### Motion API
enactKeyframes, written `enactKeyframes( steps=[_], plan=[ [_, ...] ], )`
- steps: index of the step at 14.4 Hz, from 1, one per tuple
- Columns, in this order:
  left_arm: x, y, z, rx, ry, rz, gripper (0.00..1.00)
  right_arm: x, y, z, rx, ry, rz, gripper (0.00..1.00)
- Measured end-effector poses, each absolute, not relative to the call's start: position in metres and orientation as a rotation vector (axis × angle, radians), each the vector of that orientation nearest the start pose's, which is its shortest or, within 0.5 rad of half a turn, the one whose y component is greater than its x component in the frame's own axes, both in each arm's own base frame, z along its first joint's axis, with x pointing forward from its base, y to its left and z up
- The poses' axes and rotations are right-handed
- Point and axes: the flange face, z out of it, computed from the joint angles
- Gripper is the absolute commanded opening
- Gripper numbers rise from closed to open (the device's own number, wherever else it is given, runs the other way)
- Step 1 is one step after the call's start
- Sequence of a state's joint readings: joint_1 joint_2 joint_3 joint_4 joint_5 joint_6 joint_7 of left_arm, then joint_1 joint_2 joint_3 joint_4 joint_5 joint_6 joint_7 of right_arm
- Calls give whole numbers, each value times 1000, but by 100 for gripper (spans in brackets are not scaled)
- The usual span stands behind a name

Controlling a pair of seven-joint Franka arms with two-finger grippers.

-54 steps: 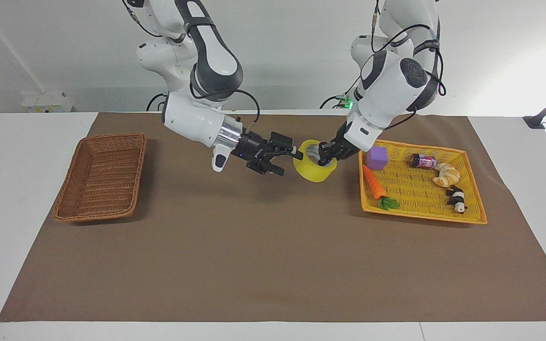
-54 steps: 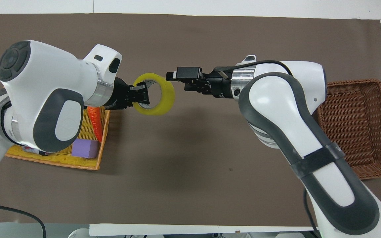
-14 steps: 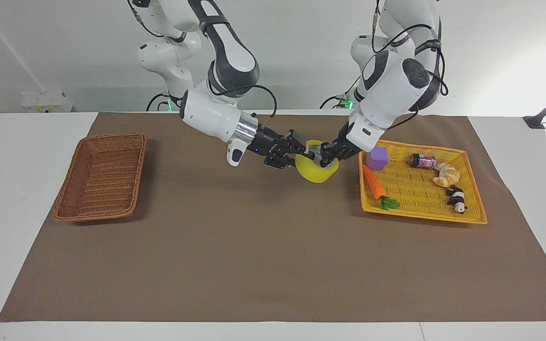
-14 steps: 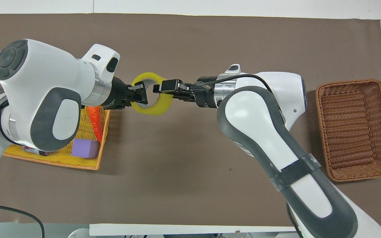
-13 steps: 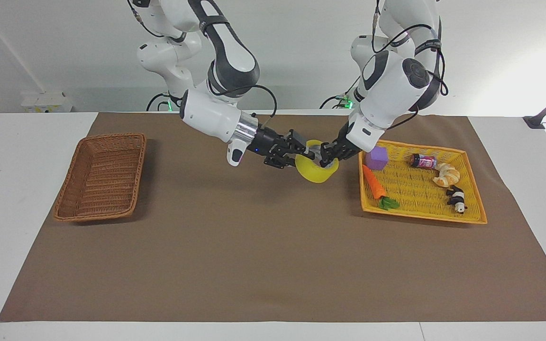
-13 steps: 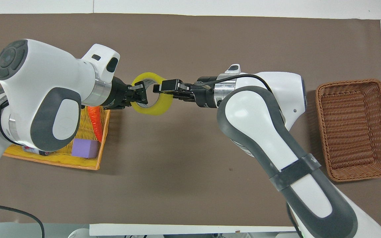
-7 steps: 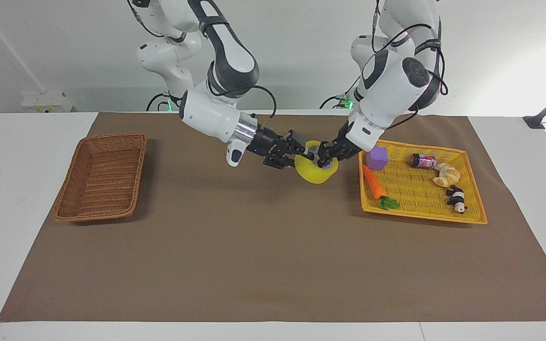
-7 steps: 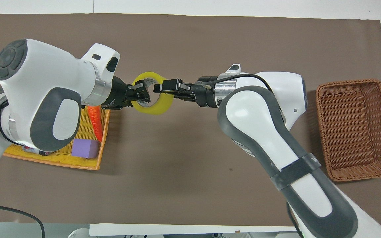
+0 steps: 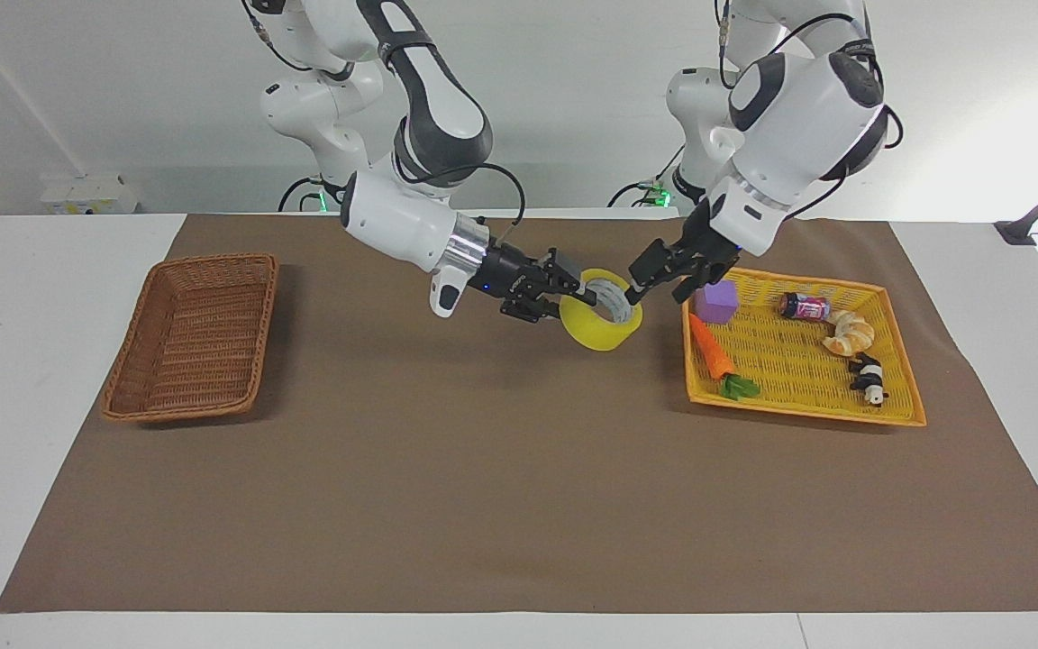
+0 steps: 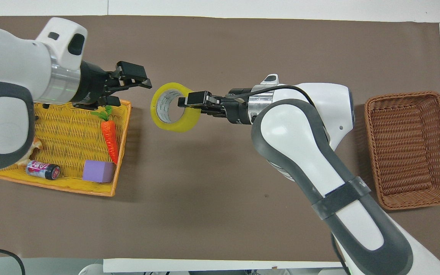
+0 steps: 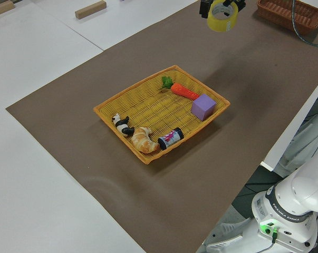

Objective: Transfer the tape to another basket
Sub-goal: 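Carry the tape with the right gripper while the left gripper withdraws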

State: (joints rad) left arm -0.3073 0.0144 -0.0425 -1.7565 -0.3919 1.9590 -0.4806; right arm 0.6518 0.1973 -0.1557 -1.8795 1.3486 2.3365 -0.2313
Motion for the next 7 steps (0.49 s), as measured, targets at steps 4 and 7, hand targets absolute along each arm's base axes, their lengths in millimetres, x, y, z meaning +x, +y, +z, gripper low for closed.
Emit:
enactKeyframes(
  steps=[4, 7],
  plan=[
    [568, -136, 566, -3477, -318, -137, 99, 552, 319, 444, -2084, 162, -102, 0],
    [571, -69, 561, -3391, -70, -115, 99, 571, 279, 442, -2073, 190, -81, 0]
  ],
)
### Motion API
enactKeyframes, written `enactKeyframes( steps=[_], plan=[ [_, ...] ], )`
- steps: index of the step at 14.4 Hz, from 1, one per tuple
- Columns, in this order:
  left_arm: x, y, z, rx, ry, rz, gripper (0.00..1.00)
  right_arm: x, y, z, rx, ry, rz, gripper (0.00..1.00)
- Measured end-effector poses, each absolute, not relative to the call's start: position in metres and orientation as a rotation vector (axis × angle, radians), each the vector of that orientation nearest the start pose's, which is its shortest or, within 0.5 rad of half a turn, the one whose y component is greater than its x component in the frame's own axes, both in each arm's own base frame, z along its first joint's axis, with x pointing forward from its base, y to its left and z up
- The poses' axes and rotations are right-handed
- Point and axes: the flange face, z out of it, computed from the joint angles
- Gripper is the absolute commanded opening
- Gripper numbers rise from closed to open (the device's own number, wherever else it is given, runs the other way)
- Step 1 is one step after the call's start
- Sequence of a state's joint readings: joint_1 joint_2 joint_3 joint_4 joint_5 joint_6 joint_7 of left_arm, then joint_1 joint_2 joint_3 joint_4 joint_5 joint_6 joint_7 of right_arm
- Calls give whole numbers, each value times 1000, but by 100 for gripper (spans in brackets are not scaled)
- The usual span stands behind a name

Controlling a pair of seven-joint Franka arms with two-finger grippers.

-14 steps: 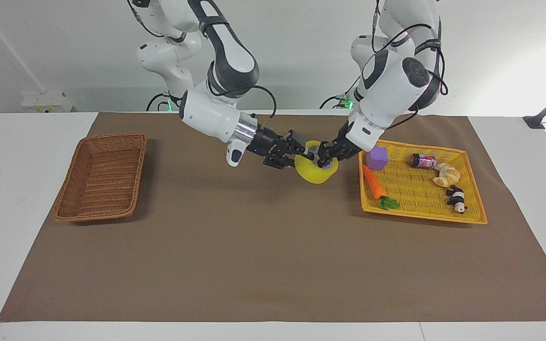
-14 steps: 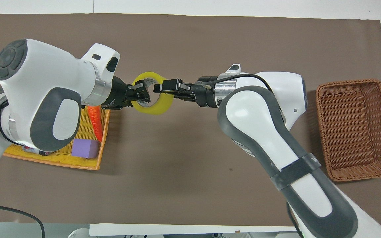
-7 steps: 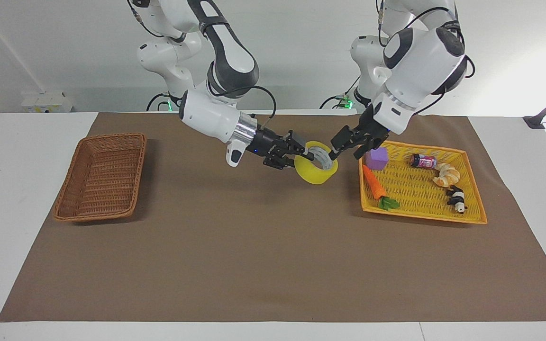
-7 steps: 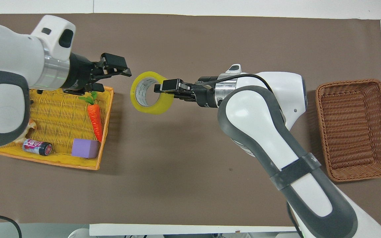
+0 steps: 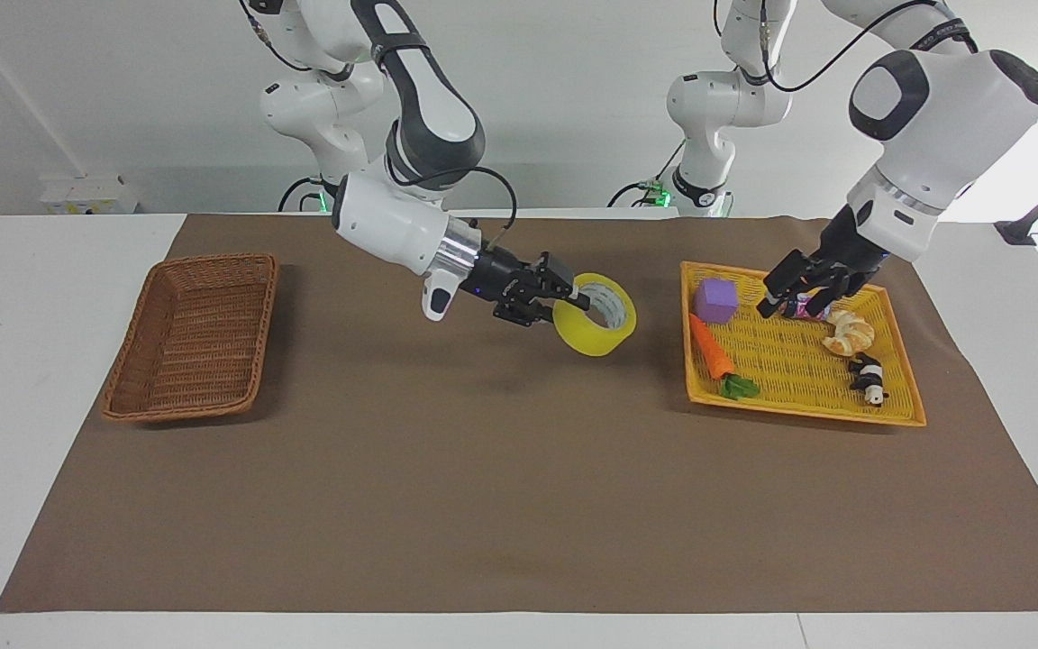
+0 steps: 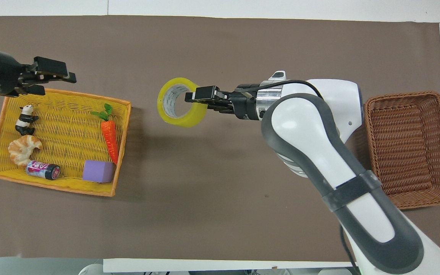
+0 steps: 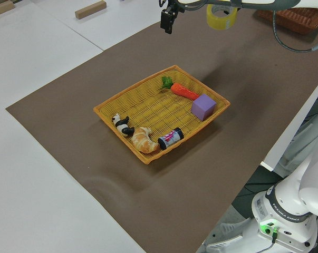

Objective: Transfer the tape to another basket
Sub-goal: 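Carry the tape with the right gripper while the left gripper withdraws, then lower the tape into the brown basket and open the right gripper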

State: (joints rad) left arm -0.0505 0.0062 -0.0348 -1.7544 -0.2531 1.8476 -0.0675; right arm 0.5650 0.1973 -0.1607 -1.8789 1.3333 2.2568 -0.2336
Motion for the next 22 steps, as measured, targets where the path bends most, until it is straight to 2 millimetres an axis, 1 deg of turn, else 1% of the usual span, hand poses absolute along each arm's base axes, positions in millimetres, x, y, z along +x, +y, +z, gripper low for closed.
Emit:
enactKeyframes(
  steps=[1, 2, 4, 6, 7, 9, 11, 12, 13, 14, 15, 16, 17, 18, 19, 20, 22],
  plan=[
    [568, -53, 561, -3341, 14, -97, 99, 580, 252, 441, -2081, 173, -59, 0],
    [564, -42, 563, -3291, 77, -73, 99, 588, 219, 440, -2098, 143, -37, 0],
    [557, -37, 576, -3234, 154, -51, 99, 598, 137, 439, -2121, 70, -4, 0],
    [553, -38, 596, -3220, 181, -53, 99, 595, 48, 436, -2149, 23, 18, 0],
    [553, -36, 608, -3210, 183, -63, 99, 588, 3, 433, -2170, 15, 29, 0],
    [551, -30, 625, -3165, 187, -82, 99, 568, -84, 427, -2212, 12, 32, 0],
    [552, -22, 628, -3117, 202, -91, 99, 537, -169, 421, -2270, 51, 34, 0],
    [553, -16, 627, -3104, 214, -90, 99, 519, -206, 418, -2299, 71, 34, 0],
    [554, -8, 624, -3098, 229, -87, 99, 502, -237, 414, -2331, 76, 32, 0],
    [554, -1, 619, -3096, 239, -76, 99, 488, -261, 410, -2352, 72, 25, 0],
    [554, 3, 613, -3096, 243, -55, 100, 476, -280, 401, -2357, 62, 16, 0],
    [554, 6, 607, -3096, 243, -37, 100, 467, -295, 388, -2349, 46, 5, 0],
    [553, 6, 603, -3097, 242, -24, 100, 461, -304, 372, -2337, 19, 2, 0],
    [553, 7, 601, -3097, 241, -17, 100, 459, -308, 357, -2326, -8, 9, 0],
    [553, 7, 601, -3097, 241, -16, 100, 461, -307, 347, -2320, -27, 21, 0],
    [553, 7, 601, -3097, 241, -17, 100, 463, -305, 340, -2323, -40, 27, 0],
    [552, 6, 602, -3097, 242, -18, 100, 467, -303, 336, -2343, -75, 23, 0]
  ],
)
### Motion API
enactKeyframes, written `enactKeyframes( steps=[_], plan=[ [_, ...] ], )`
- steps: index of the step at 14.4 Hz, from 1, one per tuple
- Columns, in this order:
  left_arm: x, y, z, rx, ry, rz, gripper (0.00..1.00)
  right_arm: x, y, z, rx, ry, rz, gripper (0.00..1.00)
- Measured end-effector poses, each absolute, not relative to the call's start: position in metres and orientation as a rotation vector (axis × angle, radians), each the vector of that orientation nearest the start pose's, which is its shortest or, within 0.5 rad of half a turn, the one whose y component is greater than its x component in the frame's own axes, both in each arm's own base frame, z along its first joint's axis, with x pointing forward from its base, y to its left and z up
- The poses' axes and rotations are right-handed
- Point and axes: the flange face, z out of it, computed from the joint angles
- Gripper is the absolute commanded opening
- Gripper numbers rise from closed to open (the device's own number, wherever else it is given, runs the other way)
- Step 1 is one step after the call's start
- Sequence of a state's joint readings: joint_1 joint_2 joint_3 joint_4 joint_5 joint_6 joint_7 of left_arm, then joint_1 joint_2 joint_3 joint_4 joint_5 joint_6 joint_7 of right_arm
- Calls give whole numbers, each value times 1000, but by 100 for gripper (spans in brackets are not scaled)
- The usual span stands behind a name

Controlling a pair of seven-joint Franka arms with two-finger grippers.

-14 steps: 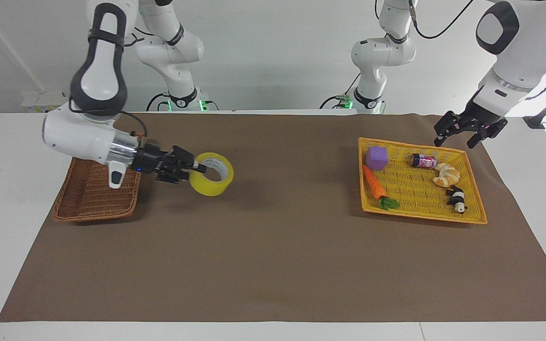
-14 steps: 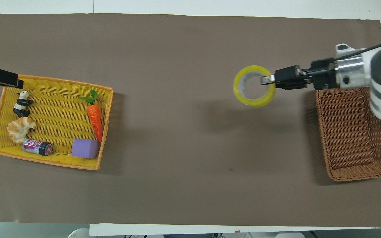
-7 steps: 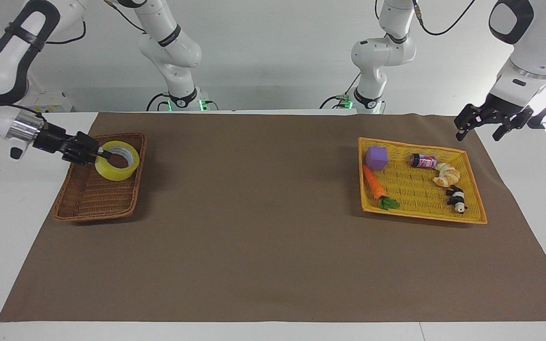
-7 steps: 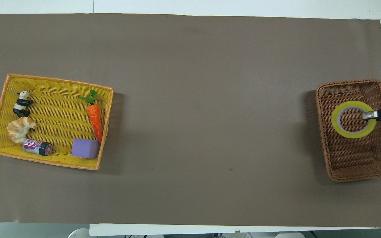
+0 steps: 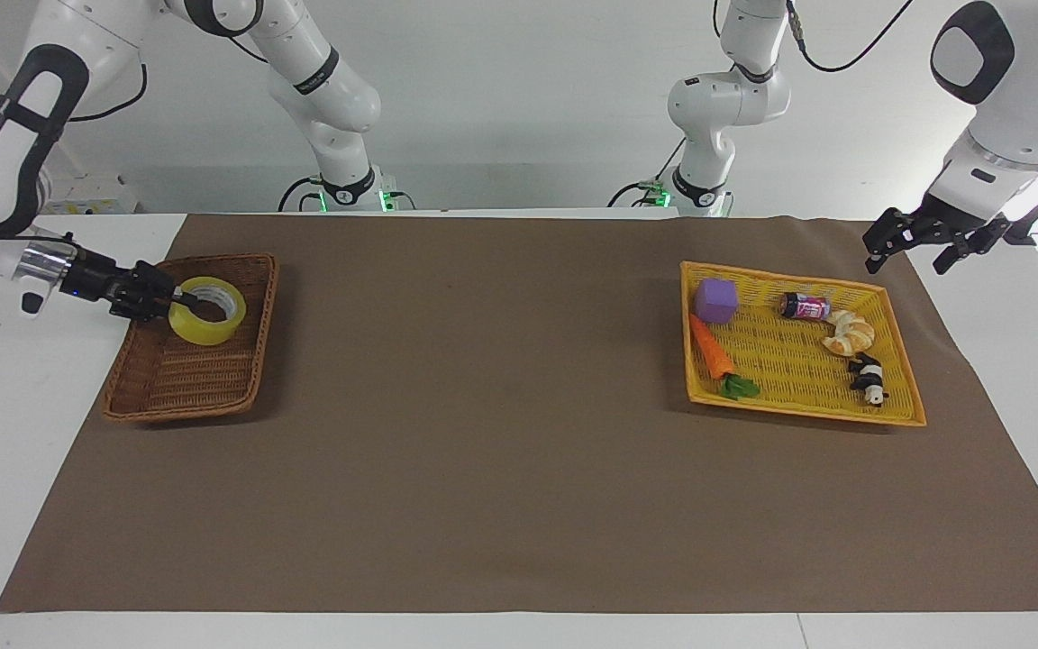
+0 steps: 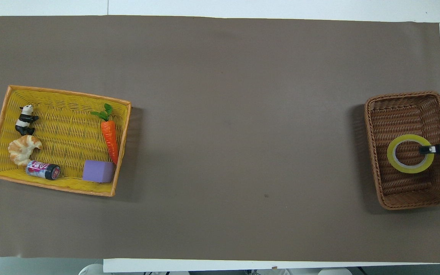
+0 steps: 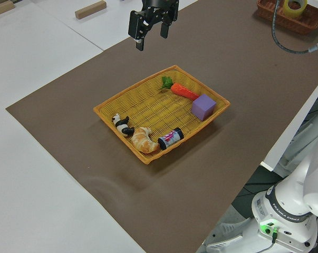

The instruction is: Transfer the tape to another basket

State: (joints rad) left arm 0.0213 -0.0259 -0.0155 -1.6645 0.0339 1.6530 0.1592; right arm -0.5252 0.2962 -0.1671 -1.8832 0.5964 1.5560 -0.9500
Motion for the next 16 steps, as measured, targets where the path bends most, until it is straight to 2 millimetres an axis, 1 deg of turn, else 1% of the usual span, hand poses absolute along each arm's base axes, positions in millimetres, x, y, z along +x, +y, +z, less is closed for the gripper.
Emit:
enactKeyframes(
  steps=[2, 3, 4, 5, 6, 7, 10, 12, 13, 14, 15, 16],
  plan=[
    [552, 6, 602, -3097, 243, -20, 100, 464, -303, 326, -2353, -118, 6, 0],
    [552, 6, 602, -3097, 243, -19, 100, 462, -303, 321, -2352, -130, 2, 4],
    [552, 6, 602, -3097, 243, -19, 100, 461, -303, 318, -2349, -138, 3, 20],
    [552, 6, 602, -3097, 243, -19, 100, 460, -302, 316, -2348, -141, 5, 48],
    [552, 6, 602, -3097, 243, -19, 100, 460, -303, 316, -2351, -145, 8, 93],
    [552, 6, 602, -3097, 243, -19, 100, 459, -303, 316, -2357, -150, 18, 100],
    [553, 4, 603, -3095, 250, -25, 100, 463, -301, 319, -2372, -175, 31, 100],
    [553, 5, 604, -3095, 245, -39, 100, 470, -300, 330, -2416, -232, 52, 100],
    [553, 7, 604, -3095, 238, -36, 100, 478, -297, 342, -2453, -285, 67, 100],
    [552, 13, 605, -3096, 223, -28, 100, 489, -291, 360, -2499, -349, 80, 100],
    [551, 19, 607, -3098, 205, -12, 100, 499, -282, 381, -2547, -379, 93, 100],
    [548, 23, 610, -3101, 194, 21, 100, 507, -273, 403, -2593, -371, 94, 100]
  ],
)
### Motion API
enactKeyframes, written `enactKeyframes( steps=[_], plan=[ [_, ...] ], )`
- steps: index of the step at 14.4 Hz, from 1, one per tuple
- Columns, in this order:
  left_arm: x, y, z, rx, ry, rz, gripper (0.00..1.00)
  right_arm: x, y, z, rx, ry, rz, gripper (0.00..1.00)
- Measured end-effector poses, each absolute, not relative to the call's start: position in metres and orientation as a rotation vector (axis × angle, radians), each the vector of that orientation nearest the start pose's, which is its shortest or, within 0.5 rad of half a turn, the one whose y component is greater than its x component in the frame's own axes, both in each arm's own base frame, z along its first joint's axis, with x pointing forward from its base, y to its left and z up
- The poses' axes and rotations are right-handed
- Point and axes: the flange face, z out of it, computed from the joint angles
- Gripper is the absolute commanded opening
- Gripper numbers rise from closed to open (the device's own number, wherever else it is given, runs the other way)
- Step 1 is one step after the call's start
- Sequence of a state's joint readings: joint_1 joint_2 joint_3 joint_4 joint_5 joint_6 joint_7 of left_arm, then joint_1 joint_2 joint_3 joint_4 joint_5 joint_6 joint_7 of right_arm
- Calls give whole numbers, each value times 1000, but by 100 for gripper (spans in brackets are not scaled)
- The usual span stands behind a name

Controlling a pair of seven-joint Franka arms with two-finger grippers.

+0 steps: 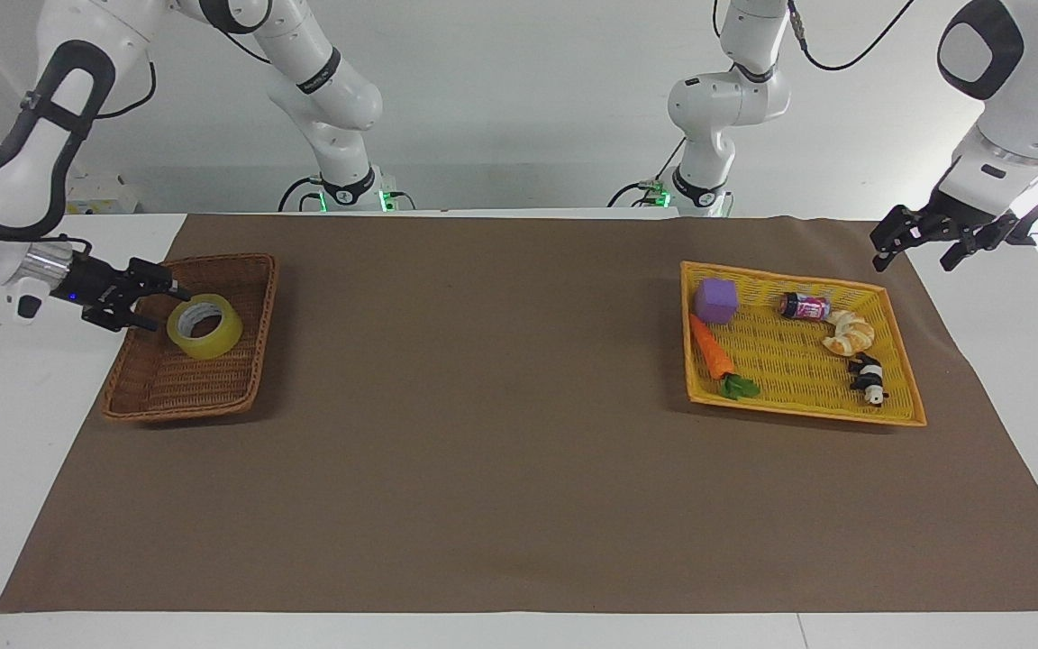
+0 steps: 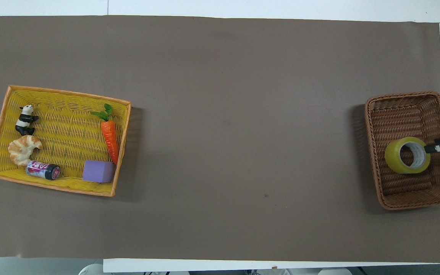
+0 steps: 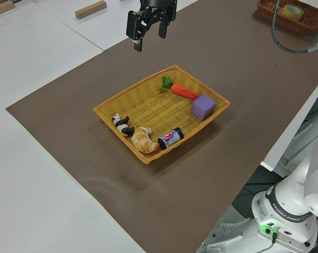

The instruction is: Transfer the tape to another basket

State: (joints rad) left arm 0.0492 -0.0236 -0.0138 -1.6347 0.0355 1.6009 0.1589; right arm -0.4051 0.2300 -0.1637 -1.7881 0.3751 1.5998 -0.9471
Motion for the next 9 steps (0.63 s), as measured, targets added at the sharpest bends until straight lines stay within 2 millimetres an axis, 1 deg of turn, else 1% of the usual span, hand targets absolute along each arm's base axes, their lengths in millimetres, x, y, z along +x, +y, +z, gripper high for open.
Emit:
enactKeyframes(
  steps=[1, 3, 4, 6, 8, 9],
  plan=[
    [547, 22, 611, -3103, 195, 61, 100, 513, -260, 426, -2633, -341, 88, 100],
    [550, 12, 610, -3102, 224, 95, 100, 523, -226, 469, -2718, -247, 99, 100],
    [553, 6, 609, -3101, 240, 99, 100, 527, -204, 489, -2776, -191, 125, 100],
    [556, 2, 604, -3100, 254, 112, 100, 533, -149, 527, -2902, -77, 158, 100],
    [559, 2, 601, -3102, 254, 120, 100, 534, -98, 555, -2987, 18, 151, 100],
    [561, 1, 603, -3106, 253, 113, 100, 533, -80, 565, -3029, 36, 146, 100]
  ],
)
